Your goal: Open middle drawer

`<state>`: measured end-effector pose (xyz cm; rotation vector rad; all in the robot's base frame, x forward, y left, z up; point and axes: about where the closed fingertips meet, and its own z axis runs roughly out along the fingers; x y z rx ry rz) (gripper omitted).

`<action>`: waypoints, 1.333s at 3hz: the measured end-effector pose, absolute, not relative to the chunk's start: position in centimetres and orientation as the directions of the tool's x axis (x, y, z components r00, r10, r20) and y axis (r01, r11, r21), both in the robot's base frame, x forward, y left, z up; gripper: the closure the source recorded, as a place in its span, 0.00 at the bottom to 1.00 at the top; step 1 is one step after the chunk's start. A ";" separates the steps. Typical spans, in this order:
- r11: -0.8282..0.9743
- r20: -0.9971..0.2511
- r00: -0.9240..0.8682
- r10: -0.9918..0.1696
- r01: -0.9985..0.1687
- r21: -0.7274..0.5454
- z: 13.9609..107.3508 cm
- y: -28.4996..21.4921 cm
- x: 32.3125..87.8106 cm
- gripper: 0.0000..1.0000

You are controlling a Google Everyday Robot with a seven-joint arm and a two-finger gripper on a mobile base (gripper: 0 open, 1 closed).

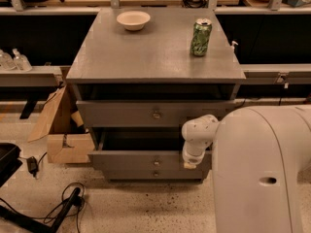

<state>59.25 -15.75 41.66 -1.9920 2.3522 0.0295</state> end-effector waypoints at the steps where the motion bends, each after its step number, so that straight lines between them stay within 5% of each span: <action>1: 0.165 -0.057 -0.164 -0.985 -0.986 -0.024 41.7 -15.8 59.2 0.82; 2: 0.165 -0.057 -0.164 -0.985 -0.986 -0.024 41.8 -15.8 59.2 0.51; 4: 0.165 -0.057 -0.164 -0.985 -0.986 -0.024 41.8 -15.7 59.3 0.04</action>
Offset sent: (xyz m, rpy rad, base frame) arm 0.0000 0.0000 0.0000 0.0000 0.0000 0.0000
